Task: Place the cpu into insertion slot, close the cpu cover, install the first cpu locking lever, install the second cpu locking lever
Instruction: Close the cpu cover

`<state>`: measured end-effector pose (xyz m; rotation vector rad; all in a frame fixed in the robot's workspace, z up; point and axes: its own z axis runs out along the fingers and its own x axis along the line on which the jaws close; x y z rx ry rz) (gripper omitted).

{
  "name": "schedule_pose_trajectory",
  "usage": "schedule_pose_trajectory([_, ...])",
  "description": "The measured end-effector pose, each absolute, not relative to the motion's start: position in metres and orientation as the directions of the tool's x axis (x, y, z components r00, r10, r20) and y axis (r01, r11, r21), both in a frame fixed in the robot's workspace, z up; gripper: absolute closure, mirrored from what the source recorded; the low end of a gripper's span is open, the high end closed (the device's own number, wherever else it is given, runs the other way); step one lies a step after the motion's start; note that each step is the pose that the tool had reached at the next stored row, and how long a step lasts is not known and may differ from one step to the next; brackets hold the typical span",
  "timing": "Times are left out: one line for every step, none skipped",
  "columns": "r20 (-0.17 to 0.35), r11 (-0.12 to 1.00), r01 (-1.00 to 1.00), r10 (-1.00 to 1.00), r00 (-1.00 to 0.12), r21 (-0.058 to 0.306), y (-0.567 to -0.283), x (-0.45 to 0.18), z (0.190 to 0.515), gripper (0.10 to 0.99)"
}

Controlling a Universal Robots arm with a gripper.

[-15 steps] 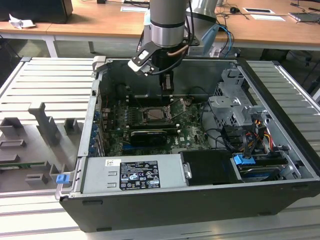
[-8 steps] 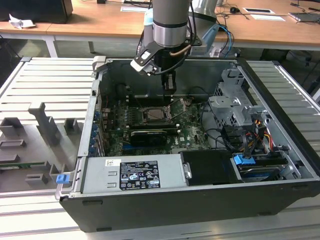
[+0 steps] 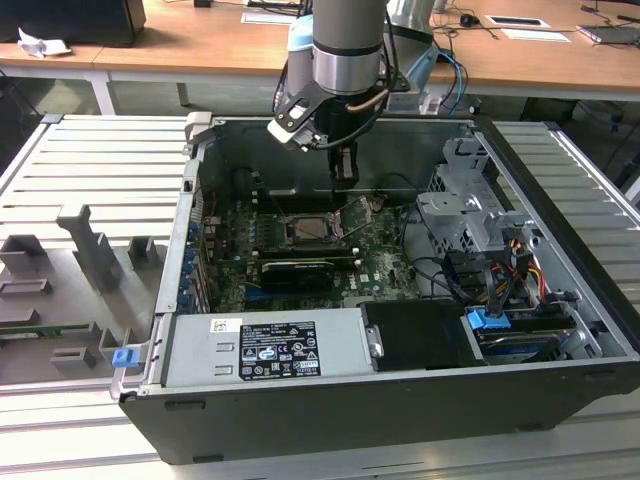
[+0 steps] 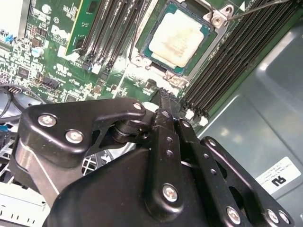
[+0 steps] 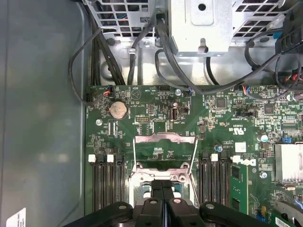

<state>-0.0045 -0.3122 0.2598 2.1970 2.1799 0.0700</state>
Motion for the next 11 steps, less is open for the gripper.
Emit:
schedule_pose_trajectory([0.000, -0.008, 0.998, 1.000, 0.008, 0.064, -0.312, -0.003, 0.260, 0.980])
schedule_pose_trajectory([0.000, -0.008, 0.998, 1.000, 0.008, 0.064, -0.312, 0.003, 0.260, 0.980])
schedule_pose_trajectory([0.000, -0.008, 0.998, 1.000, 0.008, 0.064, -0.312, 0.010, 0.260, 0.980])
schedule_pose_trajectory([0.000, -0.008, 0.998, 1.000, 0.008, 0.064, -0.312, 0.020, 0.260, 0.980])
schedule_pose_trajectory([0.000, -0.008, 0.998, 1.000, 0.008, 0.064, -0.312, 0.024, 0.260, 0.980])
schedule_pose_trajectory([0.000, -0.008, 0.998, 1.000, 0.008, 0.064, -0.312, 0.025, 0.260, 0.980])
schedule_pose_trajectory([0.000, -0.008, 0.998, 1.000, 0.008, 0.064, -0.312, 0.026, 0.260, 0.980])
schedule_pose_trajectory([0.000, -0.008, 0.998, 1.000, 0.008, 0.064, -0.312, 0.027, 0.260, 0.980])
schedule_pose_trajectory([0.000, -0.008, 0.998, 1.000, 0.008, 0.064, -0.312, 0.029, 0.260, 0.980])
schedule_pose_trajectory([0.000, -0.008, 0.998, 1.000, 0.008, 0.064, -0.311, 0.031, 0.260, 0.980])
schedule_pose_trajectory([0.000, -0.008, 0.998, 1.000, 0.008, 0.064, -0.311, 0.033, 0.260, 0.980])
